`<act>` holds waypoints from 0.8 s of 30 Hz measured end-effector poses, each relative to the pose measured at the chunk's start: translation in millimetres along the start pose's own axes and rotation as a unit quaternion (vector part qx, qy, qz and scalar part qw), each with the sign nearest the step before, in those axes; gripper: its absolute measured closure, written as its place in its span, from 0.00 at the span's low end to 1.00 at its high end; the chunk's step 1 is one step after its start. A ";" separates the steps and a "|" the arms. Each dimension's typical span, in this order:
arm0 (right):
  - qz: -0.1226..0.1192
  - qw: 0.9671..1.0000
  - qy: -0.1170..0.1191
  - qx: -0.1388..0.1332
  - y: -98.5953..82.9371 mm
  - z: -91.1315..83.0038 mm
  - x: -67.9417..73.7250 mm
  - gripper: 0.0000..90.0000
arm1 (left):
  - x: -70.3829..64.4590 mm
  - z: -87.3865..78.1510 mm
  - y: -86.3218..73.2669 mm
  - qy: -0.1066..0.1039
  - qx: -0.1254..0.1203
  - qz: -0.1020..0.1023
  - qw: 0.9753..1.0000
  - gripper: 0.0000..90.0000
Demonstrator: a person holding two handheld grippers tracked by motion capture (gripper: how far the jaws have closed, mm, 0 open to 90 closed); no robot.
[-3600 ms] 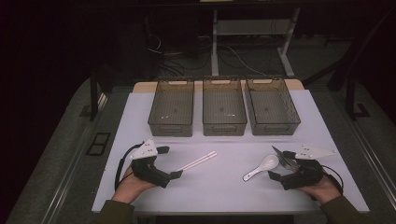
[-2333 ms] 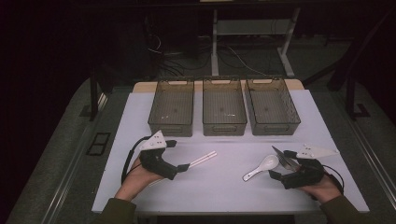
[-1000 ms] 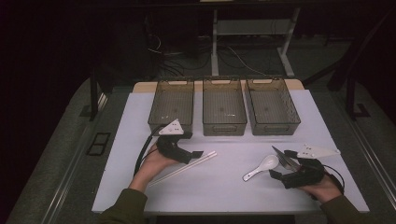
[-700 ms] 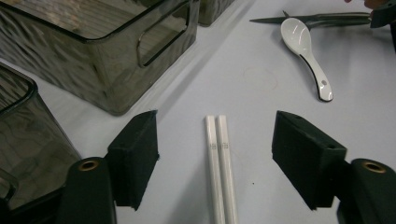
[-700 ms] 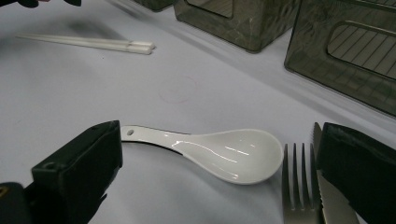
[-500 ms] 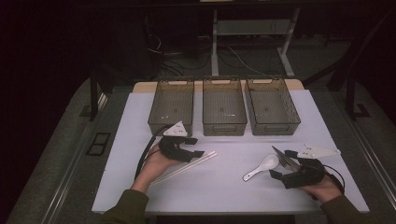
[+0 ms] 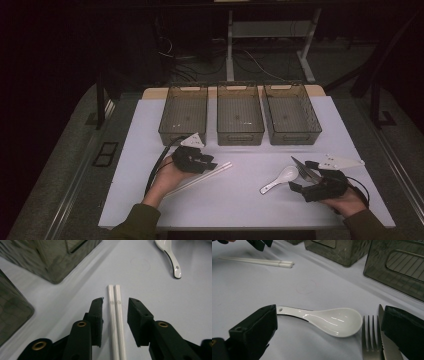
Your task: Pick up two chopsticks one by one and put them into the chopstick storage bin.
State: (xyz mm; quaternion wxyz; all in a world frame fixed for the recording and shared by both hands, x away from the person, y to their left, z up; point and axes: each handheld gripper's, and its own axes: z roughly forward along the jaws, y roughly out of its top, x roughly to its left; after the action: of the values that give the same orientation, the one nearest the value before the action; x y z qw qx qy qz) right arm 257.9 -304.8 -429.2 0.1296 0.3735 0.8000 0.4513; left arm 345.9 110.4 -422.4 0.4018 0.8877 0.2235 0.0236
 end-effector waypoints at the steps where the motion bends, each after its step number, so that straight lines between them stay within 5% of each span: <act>1: 0.000 1.000 0.000 0.000 0.0 0.0 0.0 0.01 | 0.4 0.8 -0.2 0.002 0.003 0.000 1.000 0.73; 24: 0.001 1.000 -0.002 0.002 -0.2 -0.2 0.0 0.01 | 0.9 8.6 -8.3 0.003 0.055 -0.006 0.998 0.86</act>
State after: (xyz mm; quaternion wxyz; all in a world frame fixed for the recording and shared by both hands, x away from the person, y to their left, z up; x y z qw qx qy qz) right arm 257.7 -305.0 -429.3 0.1300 0.3750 0.8003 0.4494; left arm 345.5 109.5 -434.4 0.3521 0.9069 0.2312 0.0120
